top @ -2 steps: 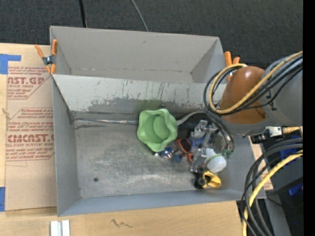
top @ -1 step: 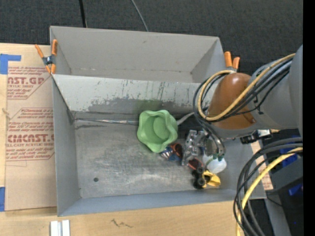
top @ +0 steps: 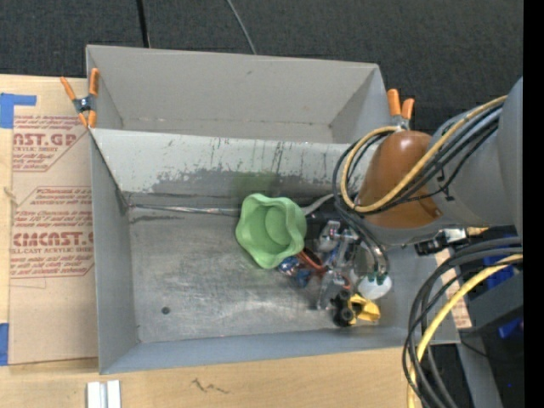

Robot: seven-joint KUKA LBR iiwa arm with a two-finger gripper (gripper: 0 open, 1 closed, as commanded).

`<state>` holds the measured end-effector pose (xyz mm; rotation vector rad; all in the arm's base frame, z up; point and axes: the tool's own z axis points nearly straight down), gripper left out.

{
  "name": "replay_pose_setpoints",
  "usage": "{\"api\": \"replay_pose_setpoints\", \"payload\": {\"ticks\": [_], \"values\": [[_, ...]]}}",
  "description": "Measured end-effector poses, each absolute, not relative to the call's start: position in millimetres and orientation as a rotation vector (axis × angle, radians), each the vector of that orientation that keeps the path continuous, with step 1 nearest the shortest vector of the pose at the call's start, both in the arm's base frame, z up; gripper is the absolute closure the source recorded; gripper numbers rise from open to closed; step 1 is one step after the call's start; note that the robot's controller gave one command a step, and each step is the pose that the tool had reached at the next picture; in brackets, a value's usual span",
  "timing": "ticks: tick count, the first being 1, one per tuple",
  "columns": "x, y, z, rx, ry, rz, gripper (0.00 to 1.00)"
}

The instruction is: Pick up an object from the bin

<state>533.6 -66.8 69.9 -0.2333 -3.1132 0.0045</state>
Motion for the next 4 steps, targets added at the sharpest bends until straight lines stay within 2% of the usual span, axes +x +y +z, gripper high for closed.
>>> {"api": "replay_pose_setpoints", "payload": {"ticks": [1,2,3,4], "values": [[540.5,-66,74,-0.234,-3.139,0.004,1.00],[540.5,-66,74,-0.234,-3.139,0.004,1.00],[540.3,-69,120,-0.248,-3.127,-0.001,1.00],[541.1,-50,162,-0.225,-3.135,-0.001,0.00]]}}
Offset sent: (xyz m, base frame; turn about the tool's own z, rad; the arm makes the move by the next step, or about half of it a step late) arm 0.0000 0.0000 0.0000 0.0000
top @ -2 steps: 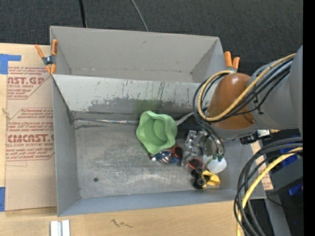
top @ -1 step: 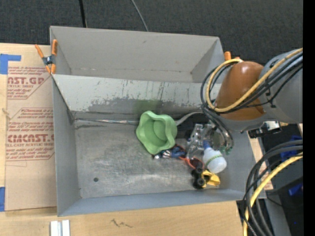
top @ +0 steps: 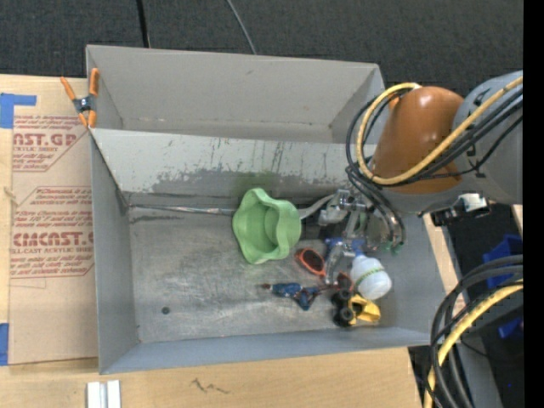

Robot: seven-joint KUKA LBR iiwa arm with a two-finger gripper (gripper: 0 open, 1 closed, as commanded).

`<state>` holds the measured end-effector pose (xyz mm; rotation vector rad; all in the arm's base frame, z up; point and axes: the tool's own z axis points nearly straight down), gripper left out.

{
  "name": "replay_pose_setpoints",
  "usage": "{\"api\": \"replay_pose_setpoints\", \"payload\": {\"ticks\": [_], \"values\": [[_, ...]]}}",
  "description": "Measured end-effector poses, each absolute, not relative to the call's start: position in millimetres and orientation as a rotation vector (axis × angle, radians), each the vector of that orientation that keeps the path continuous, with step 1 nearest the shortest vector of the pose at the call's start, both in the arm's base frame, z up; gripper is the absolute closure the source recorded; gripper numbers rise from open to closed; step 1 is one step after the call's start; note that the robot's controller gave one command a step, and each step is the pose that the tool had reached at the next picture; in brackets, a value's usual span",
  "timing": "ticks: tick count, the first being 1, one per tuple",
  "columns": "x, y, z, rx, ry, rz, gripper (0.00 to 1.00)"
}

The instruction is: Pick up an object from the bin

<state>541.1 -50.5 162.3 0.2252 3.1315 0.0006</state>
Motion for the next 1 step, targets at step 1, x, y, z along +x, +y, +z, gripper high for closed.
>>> {"api": "replay_pose_setpoints", "payload": {"ticks": [1], "values": [[541.1,-50.5,162.3,0.226,3.132,0.000,0.00]]}}
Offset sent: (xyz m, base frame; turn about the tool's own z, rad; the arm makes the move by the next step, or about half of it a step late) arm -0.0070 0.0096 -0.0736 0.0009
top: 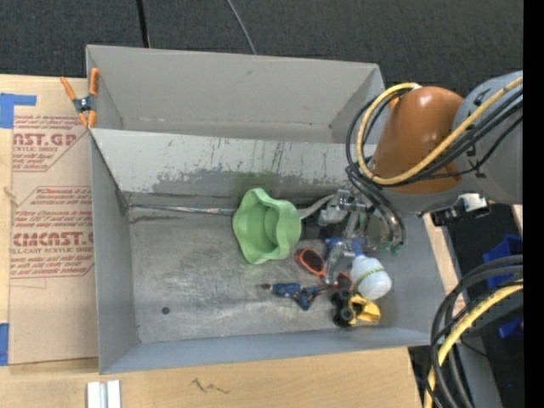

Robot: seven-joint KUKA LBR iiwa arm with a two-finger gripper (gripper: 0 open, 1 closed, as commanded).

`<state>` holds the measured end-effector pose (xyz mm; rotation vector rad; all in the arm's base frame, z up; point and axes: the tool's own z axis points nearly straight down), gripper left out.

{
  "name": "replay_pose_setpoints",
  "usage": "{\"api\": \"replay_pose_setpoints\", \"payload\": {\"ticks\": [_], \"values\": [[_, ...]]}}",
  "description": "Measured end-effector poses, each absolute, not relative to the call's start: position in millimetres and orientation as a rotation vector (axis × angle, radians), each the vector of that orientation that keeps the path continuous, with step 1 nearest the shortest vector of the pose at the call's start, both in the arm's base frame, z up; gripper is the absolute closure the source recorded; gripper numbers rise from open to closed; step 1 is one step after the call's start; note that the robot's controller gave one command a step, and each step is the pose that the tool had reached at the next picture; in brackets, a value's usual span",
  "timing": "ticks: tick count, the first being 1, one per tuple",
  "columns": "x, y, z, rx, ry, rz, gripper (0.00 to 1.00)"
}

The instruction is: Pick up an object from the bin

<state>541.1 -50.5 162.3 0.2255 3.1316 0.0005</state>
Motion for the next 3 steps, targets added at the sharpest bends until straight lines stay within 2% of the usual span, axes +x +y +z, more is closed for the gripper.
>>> {"api": "replay_pose_setpoints", "payload": {"ticks": [1,2,3], "values": [[541.9,-50,156,0.226,3.124,-0.001,0.00],[536.5,-48,77,-0.196,3.147,-0.003,1.00],[536.5,-48,77,-0.196,3.147,-0.003,1.00]]}}
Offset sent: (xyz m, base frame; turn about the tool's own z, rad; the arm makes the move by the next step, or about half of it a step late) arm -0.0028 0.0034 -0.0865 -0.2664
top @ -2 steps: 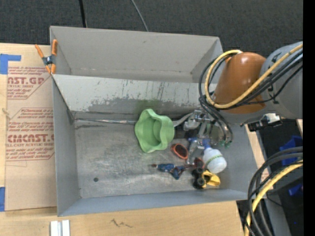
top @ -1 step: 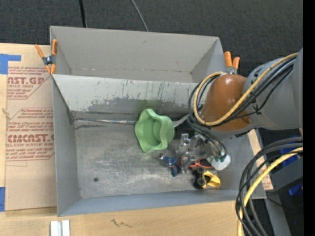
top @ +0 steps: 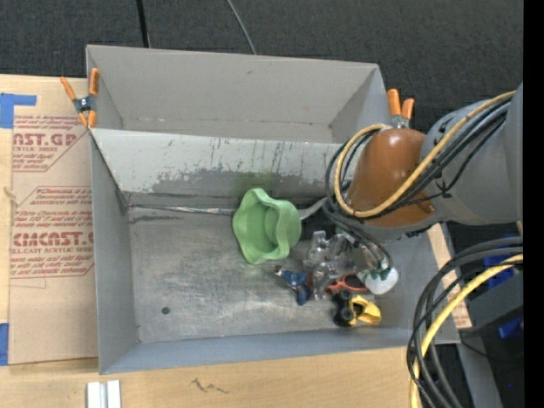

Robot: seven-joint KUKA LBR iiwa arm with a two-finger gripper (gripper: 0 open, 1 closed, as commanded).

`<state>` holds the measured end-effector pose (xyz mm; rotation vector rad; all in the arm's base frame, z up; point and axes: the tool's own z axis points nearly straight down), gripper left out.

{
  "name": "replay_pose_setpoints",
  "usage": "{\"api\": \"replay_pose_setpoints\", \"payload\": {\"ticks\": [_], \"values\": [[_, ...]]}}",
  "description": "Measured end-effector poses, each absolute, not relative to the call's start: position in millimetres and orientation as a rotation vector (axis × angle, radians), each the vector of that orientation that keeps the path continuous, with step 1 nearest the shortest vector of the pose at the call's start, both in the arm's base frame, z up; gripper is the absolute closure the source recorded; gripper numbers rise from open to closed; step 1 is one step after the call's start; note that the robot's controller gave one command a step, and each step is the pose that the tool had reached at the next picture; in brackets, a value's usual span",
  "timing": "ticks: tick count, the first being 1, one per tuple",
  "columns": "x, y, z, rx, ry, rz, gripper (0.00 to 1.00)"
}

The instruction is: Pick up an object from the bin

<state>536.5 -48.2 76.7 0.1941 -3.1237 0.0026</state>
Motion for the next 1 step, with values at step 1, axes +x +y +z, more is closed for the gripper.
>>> {"api": "replay_pose_setpoints", "payload": {"ticks": [1], "values": [[519.1,-54.6,93.5,0.113,-3.137,-0.003,1.00]]}}
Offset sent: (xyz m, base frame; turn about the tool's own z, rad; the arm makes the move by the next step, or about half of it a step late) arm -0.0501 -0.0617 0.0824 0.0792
